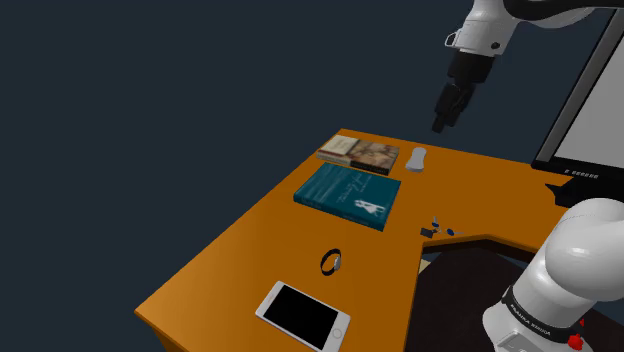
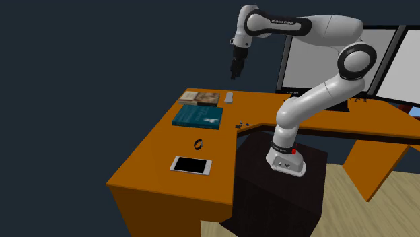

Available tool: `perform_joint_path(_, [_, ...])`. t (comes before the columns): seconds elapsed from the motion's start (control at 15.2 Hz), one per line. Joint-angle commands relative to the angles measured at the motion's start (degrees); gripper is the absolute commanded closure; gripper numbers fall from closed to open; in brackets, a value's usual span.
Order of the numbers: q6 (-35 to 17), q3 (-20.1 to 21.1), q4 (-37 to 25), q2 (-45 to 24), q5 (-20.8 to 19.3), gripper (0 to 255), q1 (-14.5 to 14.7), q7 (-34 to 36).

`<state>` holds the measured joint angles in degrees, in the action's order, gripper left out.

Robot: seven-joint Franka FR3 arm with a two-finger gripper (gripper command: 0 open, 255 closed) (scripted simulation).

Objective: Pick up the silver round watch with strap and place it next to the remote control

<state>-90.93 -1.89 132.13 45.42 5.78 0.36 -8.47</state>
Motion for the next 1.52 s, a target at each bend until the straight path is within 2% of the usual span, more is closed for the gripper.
perform_joint_path(0.0, [0.0, 0.0, 0.0, 0.0, 0.0, 0, 0.0, 0.0])
perform_joint_path(0.4, [-6.7, 9.4, 7.1, 1.0, 4.1, 0, -0.1, 13.0])
perform_joint_path(0.73, [-12.8, 17.7, 10.3, -1.5, 7.6, 0, 0.0, 23.9])
perform_joint_path(1.12, [-20.8, 28.2, 10.8, -8.8, 10.4, 0, -1.1, 37.4])
perform_joint_path(1.45, [-27.6, 37.4, 8.4, -18.1, 9.7, 0, -3.9, 49.5])
